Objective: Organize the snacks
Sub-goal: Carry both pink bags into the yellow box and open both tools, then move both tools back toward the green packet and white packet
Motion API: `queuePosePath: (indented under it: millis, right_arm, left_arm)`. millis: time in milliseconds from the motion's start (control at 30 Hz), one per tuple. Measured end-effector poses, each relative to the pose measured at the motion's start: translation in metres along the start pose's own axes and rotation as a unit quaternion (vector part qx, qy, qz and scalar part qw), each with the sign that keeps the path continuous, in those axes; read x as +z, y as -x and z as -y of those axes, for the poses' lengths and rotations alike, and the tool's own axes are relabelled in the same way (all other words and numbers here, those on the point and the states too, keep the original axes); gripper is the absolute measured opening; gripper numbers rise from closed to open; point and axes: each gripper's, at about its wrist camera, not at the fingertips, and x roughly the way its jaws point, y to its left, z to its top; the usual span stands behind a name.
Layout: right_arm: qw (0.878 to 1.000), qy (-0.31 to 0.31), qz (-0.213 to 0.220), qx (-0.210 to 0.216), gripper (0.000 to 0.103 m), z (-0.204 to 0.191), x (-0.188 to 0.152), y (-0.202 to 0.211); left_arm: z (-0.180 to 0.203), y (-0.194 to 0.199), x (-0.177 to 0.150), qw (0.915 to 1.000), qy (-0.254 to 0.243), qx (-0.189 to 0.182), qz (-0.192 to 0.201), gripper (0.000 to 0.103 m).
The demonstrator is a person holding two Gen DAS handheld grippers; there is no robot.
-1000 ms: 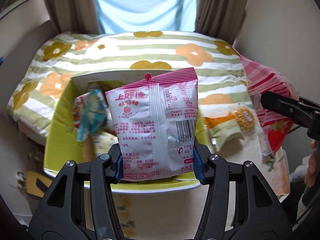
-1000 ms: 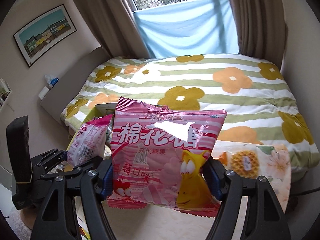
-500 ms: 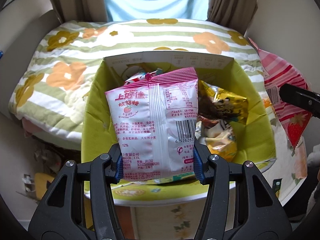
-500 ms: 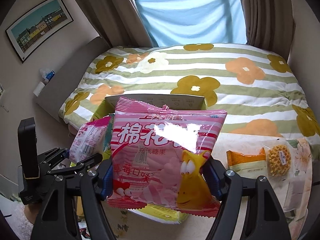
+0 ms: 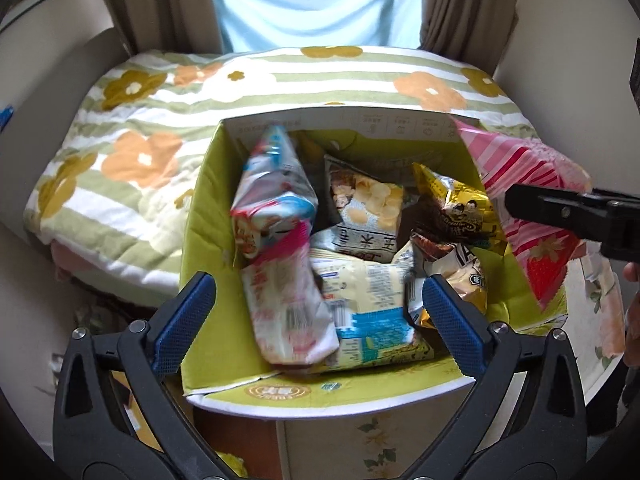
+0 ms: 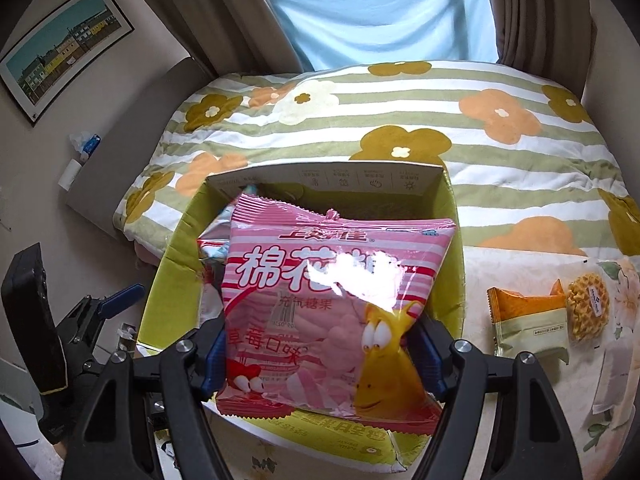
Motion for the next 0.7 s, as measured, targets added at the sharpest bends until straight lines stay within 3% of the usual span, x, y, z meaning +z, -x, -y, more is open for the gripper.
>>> queuePosePath:
  millis: [167, 233, 400, 567, 700]
  right_arm:
    - [1.0, 0.003, -0.018, 0.023, 0.072, -0.012, 0.007, -0.02]
    - [1.0, 0.01, -0.018, 0.013, 0.077, -0.017, 0.009, -0.022]
    - [1.0, 0.022, 0.002, -0.016, 0.102, -0.02, 0.012, -0.021]
    - [0.998, 0.051, 0.009, -0.046, 0.102, -0.02, 0.006, -0.016]
    - [0.999, 0.035, 0.008, -0.025, 0.102, -0.017, 0.002, -0.008]
  left_arm:
    - [-0.006, -0.004, -0.002, 0.9999, 0.005, 0.006, -0.009, 0.103]
    - [-0.009, -0.006, -0.003, 0.9999, 0.006, 0.011, -0.012, 0.103]
    - [-0.015, -0.002, -0.005, 0.9997, 0.021, 0.001, -0.012, 0.103]
    - [-0.014, -0.001, -0.008, 0.9997, 0.02, 0.0, -0.015, 0.103]
    - [-0.012, 0.003, -0.011, 0.9997, 0.019, -0.005, -0.015, 0.103]
